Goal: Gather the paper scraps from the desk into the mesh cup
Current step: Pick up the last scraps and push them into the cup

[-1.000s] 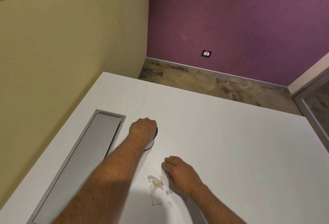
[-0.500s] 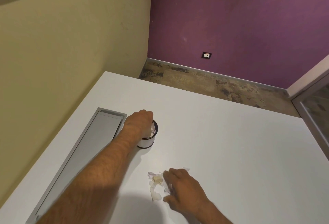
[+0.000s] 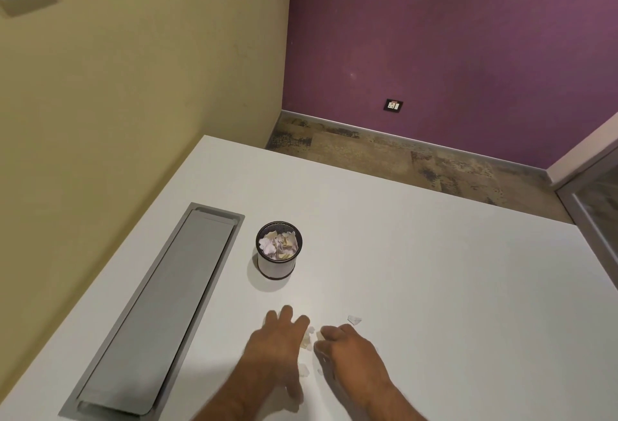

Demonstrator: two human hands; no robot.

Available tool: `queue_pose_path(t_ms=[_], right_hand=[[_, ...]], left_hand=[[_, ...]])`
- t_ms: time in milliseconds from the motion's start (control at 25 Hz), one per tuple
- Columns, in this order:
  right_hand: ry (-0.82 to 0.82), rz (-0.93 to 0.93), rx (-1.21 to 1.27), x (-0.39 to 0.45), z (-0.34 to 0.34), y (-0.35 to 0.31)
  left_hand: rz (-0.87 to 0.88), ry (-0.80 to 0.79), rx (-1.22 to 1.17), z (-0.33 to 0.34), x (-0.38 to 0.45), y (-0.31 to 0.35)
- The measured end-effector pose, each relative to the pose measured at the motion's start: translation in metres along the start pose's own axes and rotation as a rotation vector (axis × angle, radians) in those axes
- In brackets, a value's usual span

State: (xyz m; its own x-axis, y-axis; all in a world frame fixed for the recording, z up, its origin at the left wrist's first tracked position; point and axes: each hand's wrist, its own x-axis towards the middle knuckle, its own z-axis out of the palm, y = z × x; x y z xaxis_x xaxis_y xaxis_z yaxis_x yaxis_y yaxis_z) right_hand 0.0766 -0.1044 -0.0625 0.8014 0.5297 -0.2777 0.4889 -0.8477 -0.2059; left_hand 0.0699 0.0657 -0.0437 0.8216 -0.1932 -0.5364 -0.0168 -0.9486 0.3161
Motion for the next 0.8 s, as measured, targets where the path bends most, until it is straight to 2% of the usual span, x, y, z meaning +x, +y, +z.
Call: queue_pose_path(t_ms=[120, 240, 400, 680, 800], right_hand=[[0.004, -0.031, -0.067, 0.0, 0.0, 0.0], [0.001, -0.043, -0.106, 0.0, 0.001, 0.0], [-0.005, -0.048, -0.108, -0.001, 0.001, 0.002], [-0.012, -0.04, -0.103, 0.0, 0.003, 0.0], [0.024, 0.03, 0.008, 0.004, -0.001, -0.001]], left_hand=[[0.001, 0.183, -0.056, 0.023, -0.005, -0.003], [0.073, 0.379, -0.106, 0.039, -0.011, -0.004], [0.166, 0.525, -0.156, 0.043, -0.01, -0.003], [0.158, 0.584, -0.311, 0.057, 0.001, 0.002], [0.103, 0.525, -0.409, 0.058, 0.007, 0.0]])
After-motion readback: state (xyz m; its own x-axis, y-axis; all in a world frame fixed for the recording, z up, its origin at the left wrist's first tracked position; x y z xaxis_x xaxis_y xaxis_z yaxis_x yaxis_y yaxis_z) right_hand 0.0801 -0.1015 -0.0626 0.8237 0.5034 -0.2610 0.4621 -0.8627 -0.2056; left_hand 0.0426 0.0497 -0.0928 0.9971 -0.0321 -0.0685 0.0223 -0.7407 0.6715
